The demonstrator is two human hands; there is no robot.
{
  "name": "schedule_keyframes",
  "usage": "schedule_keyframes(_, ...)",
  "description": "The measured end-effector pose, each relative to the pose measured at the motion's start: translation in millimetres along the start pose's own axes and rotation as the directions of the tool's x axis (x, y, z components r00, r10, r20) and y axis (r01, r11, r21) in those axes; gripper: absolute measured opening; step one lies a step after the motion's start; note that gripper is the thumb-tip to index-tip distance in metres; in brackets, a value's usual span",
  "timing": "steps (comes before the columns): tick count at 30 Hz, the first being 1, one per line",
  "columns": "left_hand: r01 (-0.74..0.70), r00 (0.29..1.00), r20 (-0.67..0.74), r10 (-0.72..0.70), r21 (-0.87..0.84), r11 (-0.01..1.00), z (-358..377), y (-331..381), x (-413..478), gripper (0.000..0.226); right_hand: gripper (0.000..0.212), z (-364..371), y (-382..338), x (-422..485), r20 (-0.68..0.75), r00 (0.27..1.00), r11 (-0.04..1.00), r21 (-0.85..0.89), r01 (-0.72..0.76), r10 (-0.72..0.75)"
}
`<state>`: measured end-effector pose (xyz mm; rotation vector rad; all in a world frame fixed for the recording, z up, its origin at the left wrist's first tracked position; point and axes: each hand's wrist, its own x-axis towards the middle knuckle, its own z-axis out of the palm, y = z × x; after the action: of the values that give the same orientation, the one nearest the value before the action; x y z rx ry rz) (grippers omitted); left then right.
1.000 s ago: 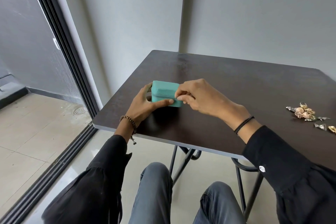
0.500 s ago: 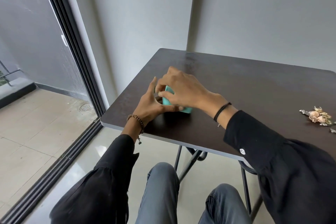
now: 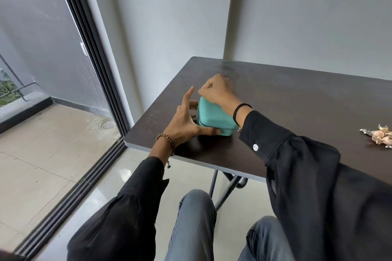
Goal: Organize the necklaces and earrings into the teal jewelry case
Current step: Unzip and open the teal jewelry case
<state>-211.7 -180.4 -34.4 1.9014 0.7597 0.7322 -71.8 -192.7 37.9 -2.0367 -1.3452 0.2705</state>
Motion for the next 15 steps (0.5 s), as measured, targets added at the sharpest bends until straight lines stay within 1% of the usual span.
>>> schedule_keyframes(1, 0.0, 1.0, 0.008, 0.0, 0.018, 1.0, 0.2, -0.9, 0.5, 0.139, 0.02, 1.3, 3.5, -0.6, 0.013, 1.0, 1.0, 0.028, -0.001, 0.0)
schedule_keyframes(3, -0.003, 1.0, 0.029, 0.001, 0.061, 0.998, -0.2, -4.4, 2.9, 0.131, 0.017, 2.0, 13.5, -4.6, 0.022, 1.0, 0.997, 0.076, 0.002, -0.004)
schedule_keyframes(6, 0.004, 0.999, 0.051, -0.008, 0.079, 0.997, -1.7, -5.6, 5.0, 0.116, 0.011, 1.1, 33.2, -15.5, -0.017, 1.0, 0.996, 0.089, 0.023, -0.021)
schedule_keyframes(9, 0.029, 0.998, 0.058, -0.03, 0.006, 1.0, -3.2, -2.6, 4.4, 0.109, 0.029, -2.5, 51.6, -31.5, -0.046, 0.998, 0.999, 0.028, 0.046, -0.045)
schedule_keyframes(10, 0.039, 0.998, 0.054, -0.038, -0.013, 0.999, -3.6, -1.3, 3.8, 0.105, 0.034, -5.7, 56.6, -38.7, -0.043, 0.998, 0.998, 0.044, 0.052, -0.05)
schedule_keyframes(12, 0.062, 0.997, 0.036, -0.061, -0.037, 0.997, -4.4, 0.1, 2.7, 0.098, 0.041, -14.1, 62.1, -57.2, -0.048, 0.999, 0.986, 0.165, 0.033, -0.025)
schedule_keyframes(15, 0.092, 0.995, -0.025, -0.094, -0.08, 0.993, -2.1, 2.1, 2.9, 0.086, 0.057, -24.1, 71.2, -78.4, -0.059, 0.998, 0.93, 0.366, -0.009, 0.033)
